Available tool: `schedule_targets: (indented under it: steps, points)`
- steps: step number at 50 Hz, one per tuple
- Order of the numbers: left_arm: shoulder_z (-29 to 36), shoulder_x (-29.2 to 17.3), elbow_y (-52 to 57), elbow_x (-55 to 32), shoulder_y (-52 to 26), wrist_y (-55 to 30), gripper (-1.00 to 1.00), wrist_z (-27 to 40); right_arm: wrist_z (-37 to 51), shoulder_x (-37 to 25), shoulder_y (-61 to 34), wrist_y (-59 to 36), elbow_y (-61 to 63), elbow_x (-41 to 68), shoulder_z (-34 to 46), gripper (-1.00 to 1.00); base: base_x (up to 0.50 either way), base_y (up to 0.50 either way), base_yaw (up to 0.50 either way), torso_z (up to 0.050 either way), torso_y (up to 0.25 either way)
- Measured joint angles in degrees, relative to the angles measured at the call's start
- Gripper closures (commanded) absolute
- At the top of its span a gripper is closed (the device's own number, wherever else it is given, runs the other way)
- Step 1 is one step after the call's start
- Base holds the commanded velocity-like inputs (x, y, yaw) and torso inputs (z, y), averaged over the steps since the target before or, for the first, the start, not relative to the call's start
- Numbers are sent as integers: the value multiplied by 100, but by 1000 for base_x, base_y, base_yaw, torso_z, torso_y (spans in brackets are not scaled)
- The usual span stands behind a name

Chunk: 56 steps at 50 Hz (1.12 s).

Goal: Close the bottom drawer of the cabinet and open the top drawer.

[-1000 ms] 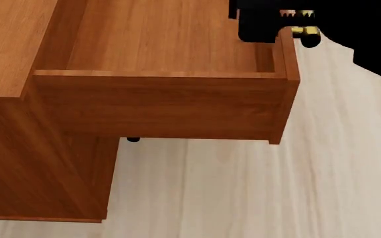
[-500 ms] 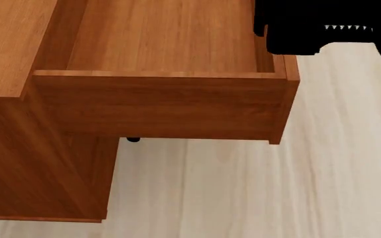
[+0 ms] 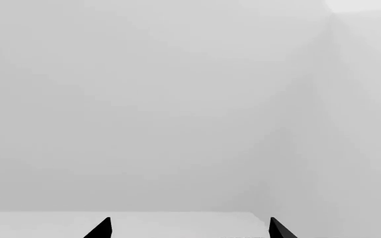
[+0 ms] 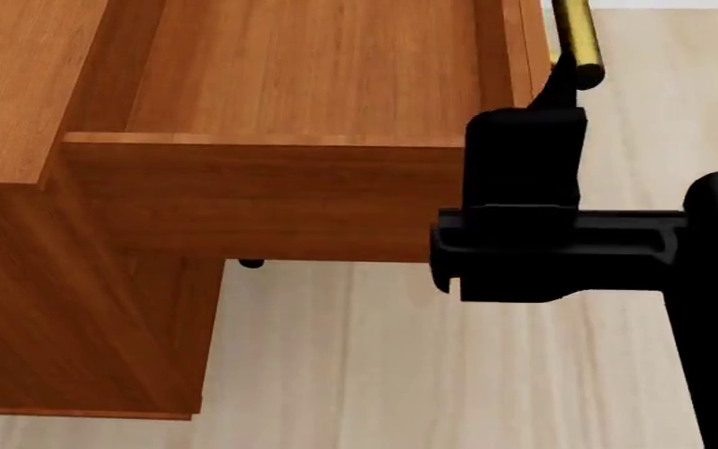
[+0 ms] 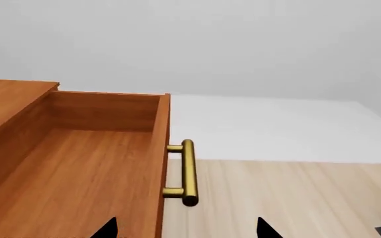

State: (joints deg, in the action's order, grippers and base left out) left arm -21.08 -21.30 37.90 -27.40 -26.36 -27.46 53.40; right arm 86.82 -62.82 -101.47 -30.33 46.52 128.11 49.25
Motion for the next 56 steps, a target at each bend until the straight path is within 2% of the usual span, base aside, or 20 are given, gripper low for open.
schedule_targets:
  steps: [14, 23, 32, 40, 45, 52, 56]
  points:
    - [88, -71, 7, 12, -41, -89, -100, 5, -520, -426, 1049, 588, 443, -1307, 155, -100, 0, 0, 0, 0, 0]
    - [104, -128, 77, -8, -47, -167, -100, 29, -722, -584, 1460, 817, 570, -1784, 197, -100, 0, 0, 0, 0, 0]
    - [-444, -427, 741, -777, 2, -866, -100, 260, -881, -706, 1628, 961, 631, -1952, 166, -100, 0, 0, 0, 0, 0]
    - [-1372, -1303, 1454, -2736, -224, -1871, -100, 999, -1032, -799, 1824, 1172, 676, -2058, 141, -100, 0, 0, 0, 0, 0]
    - [-1927, -2050, 1751, -3805, 187, -1742, -100, 1396, -1095, -814, 1913, 1243, 686, -2126, 140, -100, 0, 0, 0, 0, 0]
    - [-1943, -3284, 1981, -5024, 507, -1231, -100, 1635, -1212, -812, 2089, 1388, 730, -2262, 150, -100, 0, 0, 0, 0, 0]
    - [-1696, -3640, 2056, -5959, -119, -1378, -100, 1746, -1293, -801, 2221, 1473, 818, -2425, 160, -100, 0, 0, -1, 0, 0]
